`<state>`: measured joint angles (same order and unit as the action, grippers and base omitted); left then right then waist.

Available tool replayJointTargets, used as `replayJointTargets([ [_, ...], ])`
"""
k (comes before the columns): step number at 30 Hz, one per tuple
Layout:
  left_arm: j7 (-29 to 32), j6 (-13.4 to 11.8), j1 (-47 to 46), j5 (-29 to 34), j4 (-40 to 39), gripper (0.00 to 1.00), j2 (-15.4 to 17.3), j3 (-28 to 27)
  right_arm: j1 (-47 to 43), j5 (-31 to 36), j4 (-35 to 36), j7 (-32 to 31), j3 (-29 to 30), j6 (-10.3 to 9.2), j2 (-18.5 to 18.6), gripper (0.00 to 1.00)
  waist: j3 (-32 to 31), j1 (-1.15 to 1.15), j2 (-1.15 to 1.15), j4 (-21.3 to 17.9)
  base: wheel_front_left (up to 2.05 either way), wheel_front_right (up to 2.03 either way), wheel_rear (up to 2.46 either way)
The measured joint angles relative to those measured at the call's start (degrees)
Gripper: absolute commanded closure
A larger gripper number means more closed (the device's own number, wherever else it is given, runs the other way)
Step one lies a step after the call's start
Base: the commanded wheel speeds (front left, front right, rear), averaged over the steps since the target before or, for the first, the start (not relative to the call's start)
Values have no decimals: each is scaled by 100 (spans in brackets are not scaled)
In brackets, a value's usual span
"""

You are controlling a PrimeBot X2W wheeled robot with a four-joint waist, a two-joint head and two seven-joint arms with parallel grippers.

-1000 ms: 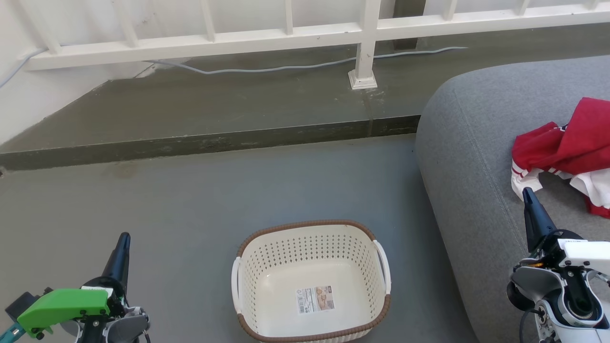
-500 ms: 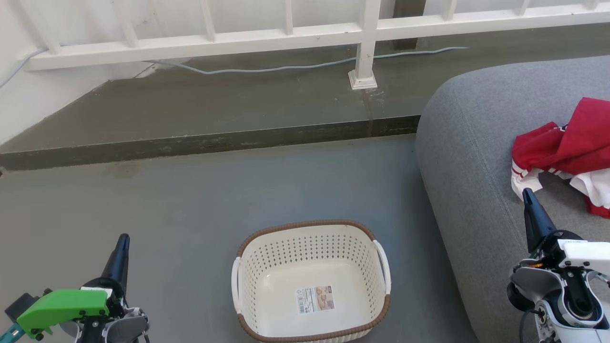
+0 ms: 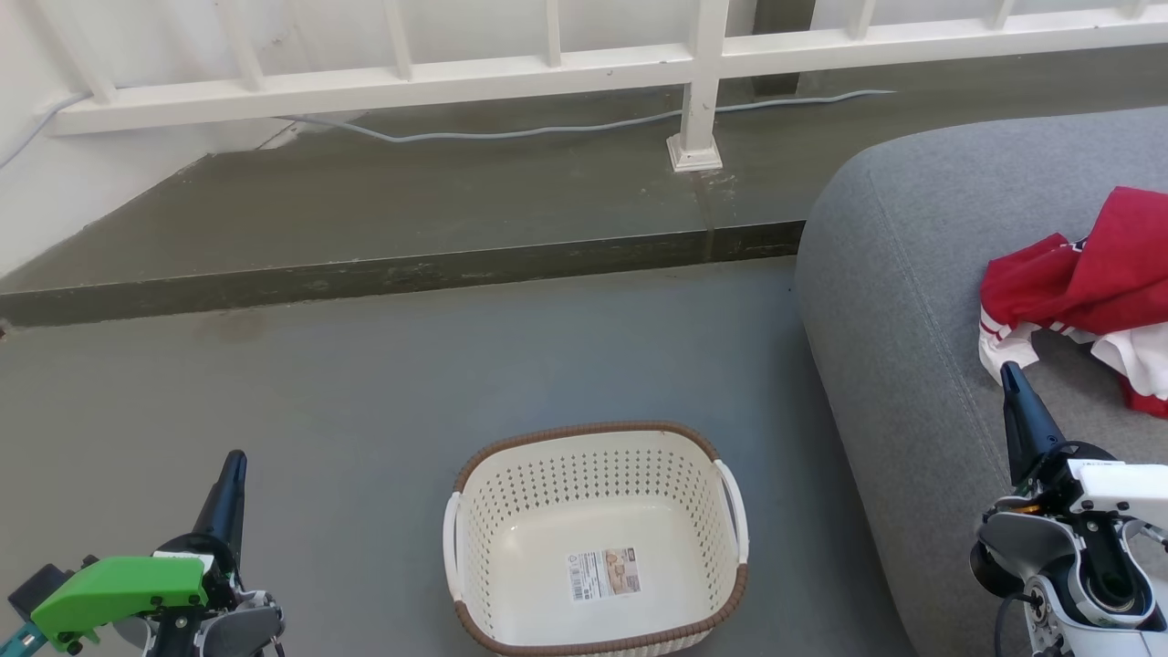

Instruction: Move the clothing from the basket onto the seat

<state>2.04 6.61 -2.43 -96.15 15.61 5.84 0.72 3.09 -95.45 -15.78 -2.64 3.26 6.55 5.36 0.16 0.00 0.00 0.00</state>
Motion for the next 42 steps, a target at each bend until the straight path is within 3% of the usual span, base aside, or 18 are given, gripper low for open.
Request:
replayJointTargets([
  [42, 26, 43, -9, 0, 31, 100, -18, -30, 2, 1, -32, -25, 16, 1, -8, 100, -2, 0, 0, 0, 0, 0, 0],
])
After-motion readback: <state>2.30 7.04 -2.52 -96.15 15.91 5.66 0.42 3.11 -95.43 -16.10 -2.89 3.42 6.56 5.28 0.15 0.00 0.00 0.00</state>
